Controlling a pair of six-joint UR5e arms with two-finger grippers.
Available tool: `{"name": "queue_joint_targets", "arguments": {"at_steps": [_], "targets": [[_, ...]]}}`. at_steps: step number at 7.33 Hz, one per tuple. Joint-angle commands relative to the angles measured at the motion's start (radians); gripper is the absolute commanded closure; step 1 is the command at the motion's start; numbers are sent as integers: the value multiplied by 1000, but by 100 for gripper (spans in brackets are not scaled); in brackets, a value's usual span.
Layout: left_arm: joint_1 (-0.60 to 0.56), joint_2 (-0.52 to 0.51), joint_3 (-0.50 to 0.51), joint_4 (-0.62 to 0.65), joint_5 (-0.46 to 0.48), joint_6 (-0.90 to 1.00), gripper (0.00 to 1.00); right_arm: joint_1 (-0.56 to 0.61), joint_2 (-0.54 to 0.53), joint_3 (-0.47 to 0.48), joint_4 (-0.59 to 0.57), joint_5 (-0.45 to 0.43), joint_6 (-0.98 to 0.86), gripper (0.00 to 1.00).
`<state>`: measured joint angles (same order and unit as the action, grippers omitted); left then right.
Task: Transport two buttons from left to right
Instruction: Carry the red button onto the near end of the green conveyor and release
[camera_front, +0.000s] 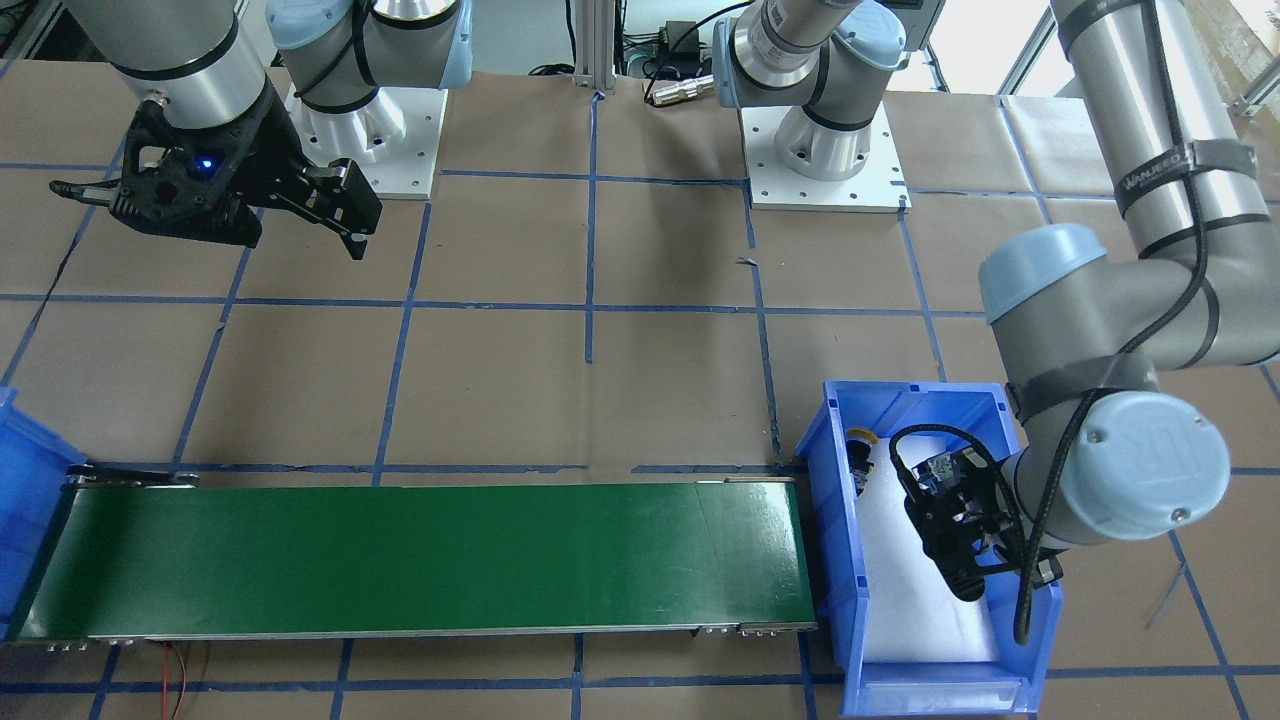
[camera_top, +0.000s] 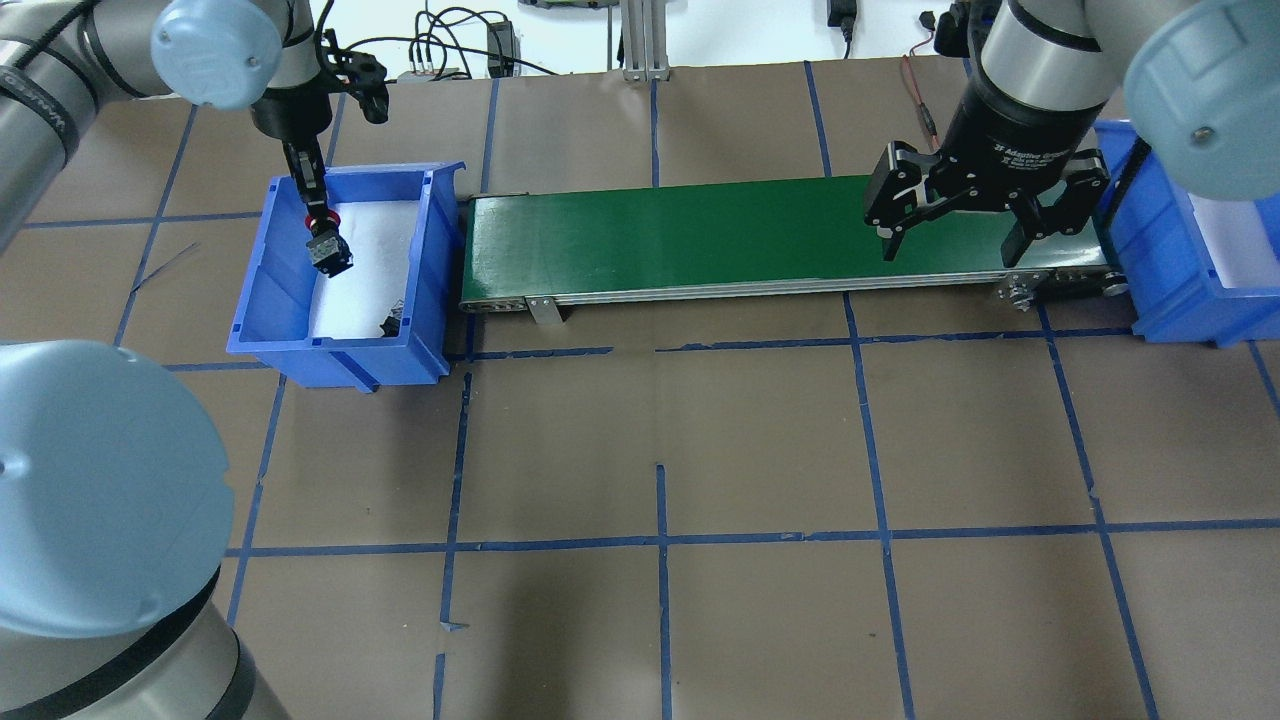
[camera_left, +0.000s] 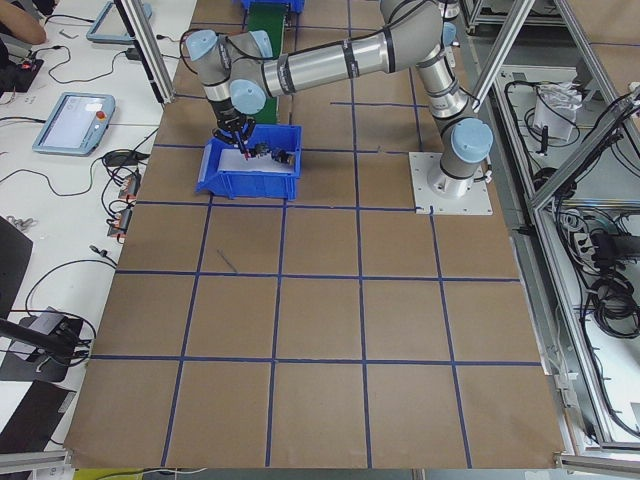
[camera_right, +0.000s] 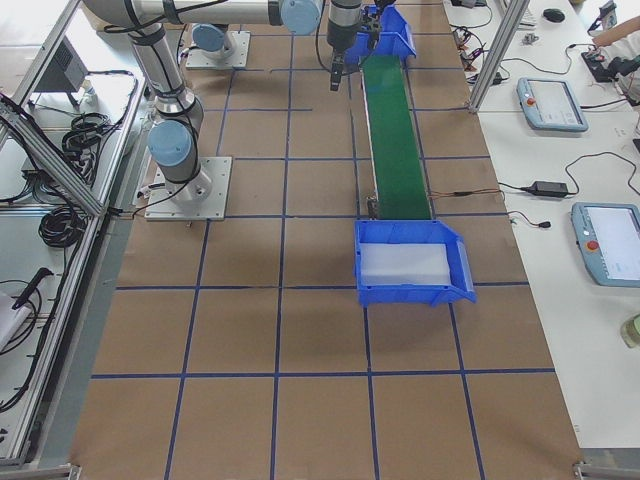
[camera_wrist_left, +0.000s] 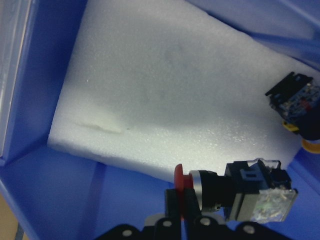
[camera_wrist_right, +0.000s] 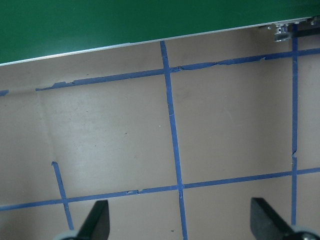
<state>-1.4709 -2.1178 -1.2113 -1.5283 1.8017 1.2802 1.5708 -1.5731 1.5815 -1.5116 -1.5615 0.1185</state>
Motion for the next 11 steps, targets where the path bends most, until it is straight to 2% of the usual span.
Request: {"name": "queue_joint_targets", "arguments": {"at_steps": [1,3,5,6,7,9,11], "targets": [[-60,114,12,-29,-74,19,98,0,1,0,-1,0,0,0],[-185,99,-4,96,-142,-13,98,-2,1,0,2,-2,-6,0],[-255,-37,-2,259,-171,4,98,-5,-1,0,4,-2,-8,0],[-265,-92,2,281,-173,8,98,-6,-4,15,37,-2,-7,0],[-270,-111,2,286,-173,10,98,-8,-1,18,36,-5,-5,0],[-270,-114,-2,271,-167,10,98,-9,-4,12,31,-122,0,0],[-272,-87,-1,179,-171,10,98,-5,-5,5,-10,-89,6,0]]}}
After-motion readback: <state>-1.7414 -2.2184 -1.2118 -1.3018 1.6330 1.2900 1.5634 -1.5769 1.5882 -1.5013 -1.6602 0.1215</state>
